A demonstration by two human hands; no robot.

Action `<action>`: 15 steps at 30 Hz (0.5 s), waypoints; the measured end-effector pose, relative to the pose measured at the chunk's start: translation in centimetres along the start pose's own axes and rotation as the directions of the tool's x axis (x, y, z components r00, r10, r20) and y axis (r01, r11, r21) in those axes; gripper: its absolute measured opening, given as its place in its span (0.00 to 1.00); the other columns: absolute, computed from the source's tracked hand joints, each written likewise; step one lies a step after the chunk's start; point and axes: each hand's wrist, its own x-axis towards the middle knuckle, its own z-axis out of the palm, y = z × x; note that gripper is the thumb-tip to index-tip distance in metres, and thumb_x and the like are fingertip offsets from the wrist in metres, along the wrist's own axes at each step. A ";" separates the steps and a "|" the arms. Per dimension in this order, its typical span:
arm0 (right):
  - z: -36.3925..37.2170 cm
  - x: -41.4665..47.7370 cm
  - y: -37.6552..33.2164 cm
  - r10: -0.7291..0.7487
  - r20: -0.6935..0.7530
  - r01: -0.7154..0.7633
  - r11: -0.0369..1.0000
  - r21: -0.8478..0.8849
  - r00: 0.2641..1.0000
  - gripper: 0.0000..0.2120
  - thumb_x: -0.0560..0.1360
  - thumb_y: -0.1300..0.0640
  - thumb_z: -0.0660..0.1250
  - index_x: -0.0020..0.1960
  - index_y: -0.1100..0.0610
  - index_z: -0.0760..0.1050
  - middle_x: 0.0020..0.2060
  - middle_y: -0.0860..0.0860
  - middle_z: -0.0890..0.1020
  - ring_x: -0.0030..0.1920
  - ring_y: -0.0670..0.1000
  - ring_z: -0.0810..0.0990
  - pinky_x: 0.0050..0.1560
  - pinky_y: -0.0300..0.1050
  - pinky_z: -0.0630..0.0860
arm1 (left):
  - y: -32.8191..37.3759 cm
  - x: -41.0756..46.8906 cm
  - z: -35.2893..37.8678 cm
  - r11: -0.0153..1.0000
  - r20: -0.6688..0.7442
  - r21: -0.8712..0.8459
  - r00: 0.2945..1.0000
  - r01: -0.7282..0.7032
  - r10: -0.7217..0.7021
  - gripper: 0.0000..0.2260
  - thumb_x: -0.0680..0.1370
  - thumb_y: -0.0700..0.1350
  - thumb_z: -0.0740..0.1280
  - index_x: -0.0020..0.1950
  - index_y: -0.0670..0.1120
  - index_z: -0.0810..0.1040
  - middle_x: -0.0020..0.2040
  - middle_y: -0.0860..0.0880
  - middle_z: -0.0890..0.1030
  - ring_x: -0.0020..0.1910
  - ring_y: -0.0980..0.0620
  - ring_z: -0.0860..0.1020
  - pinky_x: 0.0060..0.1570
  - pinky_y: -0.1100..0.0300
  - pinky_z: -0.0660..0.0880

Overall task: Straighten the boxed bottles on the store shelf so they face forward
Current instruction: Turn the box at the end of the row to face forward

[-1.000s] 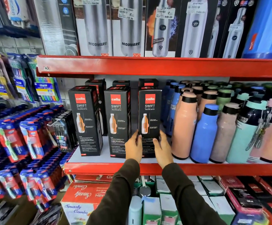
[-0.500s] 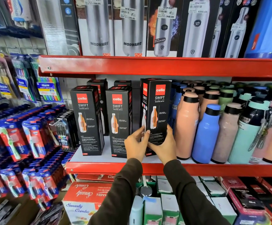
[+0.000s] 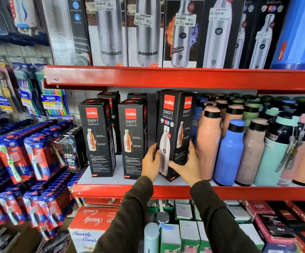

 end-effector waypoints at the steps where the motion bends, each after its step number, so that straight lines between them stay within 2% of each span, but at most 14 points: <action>1: -0.1 0.0 0.3 0.008 0.015 -0.008 1.000 -0.018 1.000 0.49 0.63 0.56 0.77 0.72 0.30 0.53 0.69 0.43 0.72 0.69 0.42 0.71 0.69 0.45 0.70 | -0.2 0.0 0.0 1.000 0.002 -0.014 1.000 0.005 -0.005 0.16 0.82 0.43 0.60 0.70 0.45 0.70 0.64 0.46 0.77 0.66 0.49 0.74 0.64 0.61 0.68; 3: -0.1 0.2 0.8 0.023 0.059 -0.020 0.998 -0.058 0.998 0.51 0.66 0.57 0.75 0.77 0.40 0.46 0.74 0.46 0.66 0.73 0.45 0.66 0.74 0.50 0.66 | -0.3 -0.2 -0.1 0.999 -0.008 -0.050 1.000 0.020 -0.020 0.14 0.81 0.43 0.61 0.67 0.45 0.71 0.61 0.47 0.78 0.65 0.48 0.75 0.64 0.60 0.69; 6: -0.1 0.5 1.5 0.019 0.089 -0.009 0.995 -0.102 0.996 0.45 0.70 0.57 0.70 0.78 0.45 0.47 0.78 0.47 0.59 0.77 0.46 0.58 0.77 0.55 0.60 | -0.2 -0.7 0.0 0.996 -0.020 -0.089 1.000 0.008 -0.010 0.13 0.80 0.42 0.63 0.65 0.44 0.71 0.64 0.46 0.77 0.65 0.51 0.75 0.65 0.60 0.70; 8: 0.0 0.7 1.7 0.019 0.104 -0.007 0.993 -0.114 0.994 0.42 0.73 0.62 0.67 0.78 0.45 0.48 0.78 0.47 0.60 0.77 0.47 0.59 0.76 0.55 0.61 | -0.1 -1.1 0.2 0.996 -0.024 -0.088 1.000 -0.009 0.007 0.12 0.80 0.41 0.63 0.63 0.47 0.70 0.63 0.50 0.77 0.63 0.60 0.75 0.64 0.66 0.71; 11: 0.5 0.9 1.7 0.021 0.129 -0.004 0.991 -0.132 0.991 0.39 0.76 0.68 0.62 0.78 0.45 0.48 0.76 0.49 0.64 0.75 0.48 0.64 0.75 0.54 0.64 | -0.3 -1.2 0.5 0.997 -0.047 -0.071 0.999 -0.028 0.024 0.11 0.80 0.40 0.63 0.60 0.49 0.69 0.57 0.59 0.77 0.53 0.77 0.74 0.52 0.80 0.69; 13: 0.7 1.0 1.9 0.024 0.131 -0.003 0.987 -0.160 0.991 0.39 0.76 0.70 0.60 0.78 0.46 0.49 0.76 0.49 0.66 0.75 0.49 0.64 0.75 0.53 0.63 | -0.6 -1.1 0.7 0.998 -0.065 -0.051 0.998 -0.026 0.023 0.11 0.80 0.39 0.63 0.60 0.47 0.68 0.55 0.61 0.75 0.50 0.81 0.73 0.50 0.82 0.68; 15: 0.8 1.1 2.2 0.027 0.125 -0.004 0.983 -0.184 0.992 0.39 0.76 0.71 0.60 0.78 0.46 0.50 0.76 0.49 0.65 0.75 0.49 0.64 0.76 0.51 0.62 | -0.9 -1.0 0.8 0.999 -0.084 -0.025 0.996 -0.020 0.018 0.11 0.80 0.39 0.63 0.60 0.47 0.68 0.56 0.58 0.75 0.49 0.80 0.73 0.49 0.82 0.68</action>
